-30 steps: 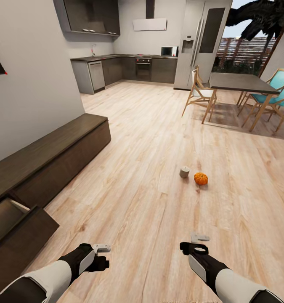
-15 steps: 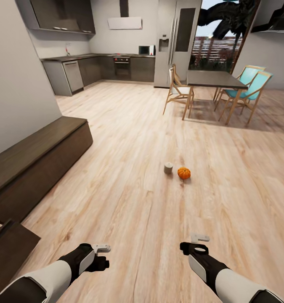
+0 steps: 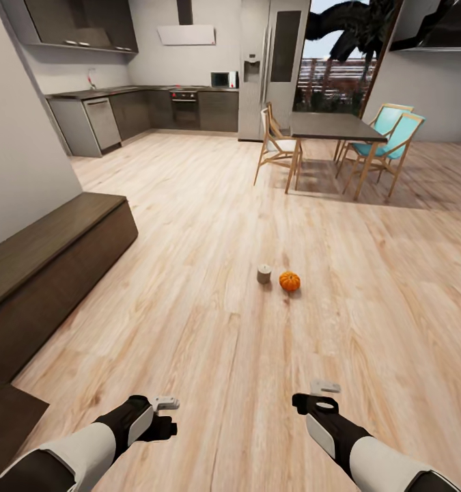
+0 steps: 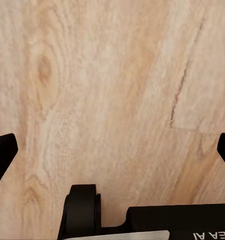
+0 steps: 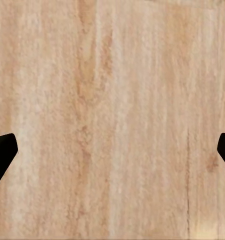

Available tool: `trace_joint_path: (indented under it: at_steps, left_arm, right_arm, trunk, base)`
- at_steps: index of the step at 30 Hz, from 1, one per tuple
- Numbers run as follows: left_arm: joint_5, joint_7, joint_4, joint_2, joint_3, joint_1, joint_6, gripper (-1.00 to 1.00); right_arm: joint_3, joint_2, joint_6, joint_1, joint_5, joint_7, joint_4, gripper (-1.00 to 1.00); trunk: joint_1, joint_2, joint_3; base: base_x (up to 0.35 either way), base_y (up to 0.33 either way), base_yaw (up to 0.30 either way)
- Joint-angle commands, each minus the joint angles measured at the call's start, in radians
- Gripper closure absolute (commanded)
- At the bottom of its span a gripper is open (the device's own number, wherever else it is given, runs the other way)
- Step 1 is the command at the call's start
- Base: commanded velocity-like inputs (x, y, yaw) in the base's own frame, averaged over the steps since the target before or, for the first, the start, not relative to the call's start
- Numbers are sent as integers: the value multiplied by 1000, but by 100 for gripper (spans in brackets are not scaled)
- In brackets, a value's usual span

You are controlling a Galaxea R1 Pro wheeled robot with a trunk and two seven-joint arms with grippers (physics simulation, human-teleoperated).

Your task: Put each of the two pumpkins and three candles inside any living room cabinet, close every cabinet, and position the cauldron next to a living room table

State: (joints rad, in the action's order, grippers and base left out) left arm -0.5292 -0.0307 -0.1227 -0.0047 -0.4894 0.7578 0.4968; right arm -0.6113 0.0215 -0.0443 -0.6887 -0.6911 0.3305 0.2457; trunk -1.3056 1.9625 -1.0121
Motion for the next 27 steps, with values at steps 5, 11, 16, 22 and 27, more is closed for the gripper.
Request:
trace_joint_path:
  at_steps: [5,11,16,22,27]
  left_arm:
    - [1,0,0,0,0,0,-1,-100]
    - [2,0,0,0,0,0,-1,-100]
    - [3,0,0,0,0,0,-1,-100]
    - [3,0,0,0,0,0,-1,-100]
    - [3,0,0,7,-1,0,-1,-100]
  right_arm:
    - [0,0,3,19,1,-3,-1,-100]
    - [-1,0,4,22,1,-4,0,-100]
    - [-1,0,4,22,4,-5,6,-100]
    - [-1,0,4,23,4,-10,9,-100]
    - [-1,0,4,22,4,-11,7,-100]
  trunk:
    - [0,0,0]
    - [0,0,0]
    - [0,0,0]
    - [0,0,0]
    - [0,0,0]
  base:
    - [322,0,0]
    - [326,0,0]
    - [326,0,0]
    - [326,0,0]
    - [326,0,0]
